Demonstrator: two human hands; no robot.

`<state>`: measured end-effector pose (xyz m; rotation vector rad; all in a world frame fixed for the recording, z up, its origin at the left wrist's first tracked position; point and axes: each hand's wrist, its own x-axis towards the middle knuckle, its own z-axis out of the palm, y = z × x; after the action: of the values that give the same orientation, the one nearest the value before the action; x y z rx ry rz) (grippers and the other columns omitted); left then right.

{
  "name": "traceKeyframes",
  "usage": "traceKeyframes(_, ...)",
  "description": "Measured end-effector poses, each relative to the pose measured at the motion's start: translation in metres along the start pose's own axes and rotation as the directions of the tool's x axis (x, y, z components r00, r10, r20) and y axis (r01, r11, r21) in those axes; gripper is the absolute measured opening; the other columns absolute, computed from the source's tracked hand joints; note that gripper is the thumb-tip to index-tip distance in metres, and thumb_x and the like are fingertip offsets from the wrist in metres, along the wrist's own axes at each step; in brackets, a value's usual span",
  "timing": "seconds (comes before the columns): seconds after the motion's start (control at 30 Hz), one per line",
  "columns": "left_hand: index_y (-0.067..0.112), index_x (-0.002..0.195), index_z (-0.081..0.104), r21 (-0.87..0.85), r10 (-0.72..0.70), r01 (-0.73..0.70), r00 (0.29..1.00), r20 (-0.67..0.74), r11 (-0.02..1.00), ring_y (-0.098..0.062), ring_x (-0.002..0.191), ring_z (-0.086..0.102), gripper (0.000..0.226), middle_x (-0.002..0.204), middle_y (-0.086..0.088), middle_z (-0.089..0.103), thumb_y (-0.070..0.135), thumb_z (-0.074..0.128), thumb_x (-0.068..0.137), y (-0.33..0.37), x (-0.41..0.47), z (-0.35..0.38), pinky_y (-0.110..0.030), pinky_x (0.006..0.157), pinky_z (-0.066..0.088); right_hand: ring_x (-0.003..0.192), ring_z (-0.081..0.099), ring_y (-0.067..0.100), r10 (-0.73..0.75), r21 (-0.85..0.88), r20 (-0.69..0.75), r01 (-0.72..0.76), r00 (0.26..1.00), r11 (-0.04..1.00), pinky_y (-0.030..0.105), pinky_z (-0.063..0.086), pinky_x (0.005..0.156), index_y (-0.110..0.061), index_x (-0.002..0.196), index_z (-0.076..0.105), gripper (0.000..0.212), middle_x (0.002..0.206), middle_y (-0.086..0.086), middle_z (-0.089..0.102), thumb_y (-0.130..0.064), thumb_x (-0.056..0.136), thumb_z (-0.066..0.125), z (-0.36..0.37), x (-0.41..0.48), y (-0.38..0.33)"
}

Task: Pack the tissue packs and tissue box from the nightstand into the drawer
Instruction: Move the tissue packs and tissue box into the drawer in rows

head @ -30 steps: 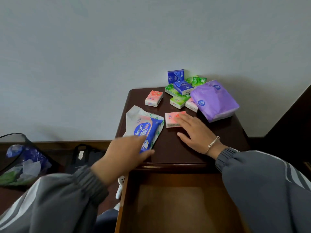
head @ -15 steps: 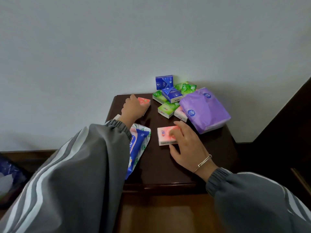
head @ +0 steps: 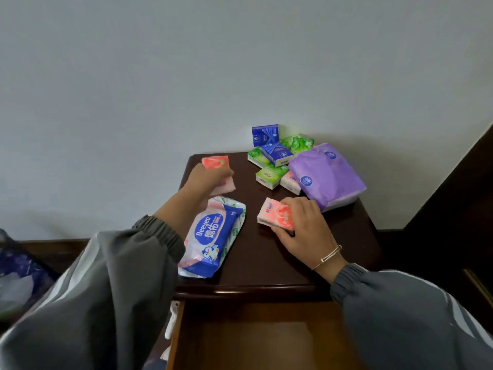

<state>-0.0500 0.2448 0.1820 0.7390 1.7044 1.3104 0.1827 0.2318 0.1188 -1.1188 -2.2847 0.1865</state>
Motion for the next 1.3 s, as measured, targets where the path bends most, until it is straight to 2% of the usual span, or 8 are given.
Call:
traceKeyframes(0.2, 0.005, 0.100, 0.057, -0.282, -0.134, 0.158, 0.985, 0.105, 0.946, -0.019, 0.065, 0.068, 0.016, 0.078, -0.011, 0.069, 0.020, 0.058, 0.095, -0.037, -0.053, 0.005, -0.031, 0.062, 0.059, 0.099, 0.052, 0.019, 0.234, 0.337, -0.259, -0.139, 0.937, 0.931, 0.025, 0.040, 0.089, -0.013, 0.108, 0.059, 0.042, 0.103, 0.002, 0.057, -0.032, 0.075, 0.075, -0.015, 0.001, -0.030)
traceKeyframes(0.3, 0.007, 0.123, 0.056, -0.412, -0.149, 0.263, 0.946, 0.288, 0.873, -0.024, 0.091, 0.071, 0.042, 0.104, -0.013, 0.072, 0.039, 0.046, 0.099, -0.037, -0.062, 0.011, -0.035, 0.075, 0.059, 0.102, 0.050, 0.016, 0.250, 0.371, -0.268, -0.140, 0.930, 0.918, 0.024, 0.039, 0.090, -0.016, 0.107, 0.058, 0.039, 0.104, 0.000, 0.057, -0.033, 0.075, 0.073, -0.019, 0.013, -0.060)
traceKeyframes(0.43, 0.010, 0.129, 0.057, -0.463, 0.026, 0.245, 0.863, 0.504, 0.852, -0.023, 0.109, 0.066, 0.071, 0.118, -0.012, 0.069, 0.064, 0.052, 0.083, -0.026, -0.064, 0.005, -0.038, 0.091, 0.055, 0.105, 0.050, 0.023, 0.227, 0.227, -0.133, -0.193, 0.965, 0.955, 0.033, 0.039, 0.093, -0.010, 0.108, 0.061, 0.040, 0.108, 0.007, 0.059, -0.034, 0.078, 0.071, -0.018, 0.035, -0.084)
traceKeyframes(0.63, -0.005, 0.124, 0.049, -0.469, 0.037, 0.063, 0.979, 0.200, 0.881, -0.032, 0.091, 0.068, 0.044, 0.106, -0.025, 0.066, 0.015, 0.065, 0.088, -0.043, -0.029, -0.014, -0.046, 0.082, 0.055, 0.111, 0.053, 0.004, 0.058, 0.381, 0.336, -0.193, 0.940, 0.904, 0.002, 0.037, 0.082, -0.024, 0.121, 0.059, 0.038, 0.119, -0.009, 0.059, -0.027, 0.083, 0.066, -0.025, 0.073, -0.074)
traceKeyframes(0.7, 0.001, 0.118, 0.050, -0.581, 0.090, 0.037, 0.978, 0.188, 0.813, -0.037, 0.102, 0.065, 0.034, 0.112, -0.026, 0.060, 0.013, 0.064, 0.089, -0.051, -0.022, -0.018, -0.050, 0.090, 0.054, 0.109, 0.053, 0.005, 0.118, 0.285, 0.278, -0.199, 0.953, 0.938, -0.001, 0.036, 0.081, -0.023, 0.120, 0.060, 0.036, 0.118, -0.009, 0.059, -0.030, 0.084, 0.065, -0.029, 0.100, -0.056)
traceKeyframes(0.83, 0.005, 0.111, 0.050, -0.800, 0.138, 0.132, 0.956, 0.259, 0.586, -0.037, 0.108, 0.064, 0.031, 0.115, -0.025, 0.056, 0.017, 0.065, 0.087, -0.062, -0.013, -0.024, -0.042, 0.077, 0.060, 0.116, 0.052, 0.026, 0.130, -0.092, 0.230, -0.111, 0.965, 0.990, 0.030, 0.037, 0.096, -0.011, 0.122, 0.056, 0.044, 0.126, 0.010, 0.057, -0.027, 0.082, 0.067, -0.016, 0.174, -0.011)
traceKeyframes(1.13, 0.011, 0.119, 0.047, -0.777, 0.104, 0.140, 0.961, 0.255, 0.613, -0.036, 0.113, 0.062, 0.054, 0.109, -0.017, 0.063, 0.024, 0.074, 0.075, -0.067, -0.011, -0.024, -0.048, 0.095, 0.050, 0.121, 0.046, 0.036, 0.165, -0.298, 0.281, -0.078, 0.945, 0.951, 0.044, 0.042, 0.100, -0.012, 0.137, 0.038, 0.070, 0.134, 0.015, 0.049, -0.030, 0.078, 0.070, 0.032, 0.252, 0.031)
traceKeyframes(1.3, 0.013, 0.126, 0.045, -0.784, 0.100, 0.143, 0.962, 0.253, 0.605, -0.039, 0.118, 0.059, 0.066, 0.111, -0.015, 0.064, 0.026, 0.078, 0.071, -0.069, -0.011, -0.022, -0.045, 0.088, 0.055, 0.120, 0.042, 0.034, 0.114, -0.464, 0.194, -0.011, 0.974, 0.886, 0.042, 0.039, 0.095, -0.017, 0.126, 0.052, 0.048, 0.126, 0.012, 0.051, -0.030, 0.081, 0.065, 0.040, 0.259, 0.030)
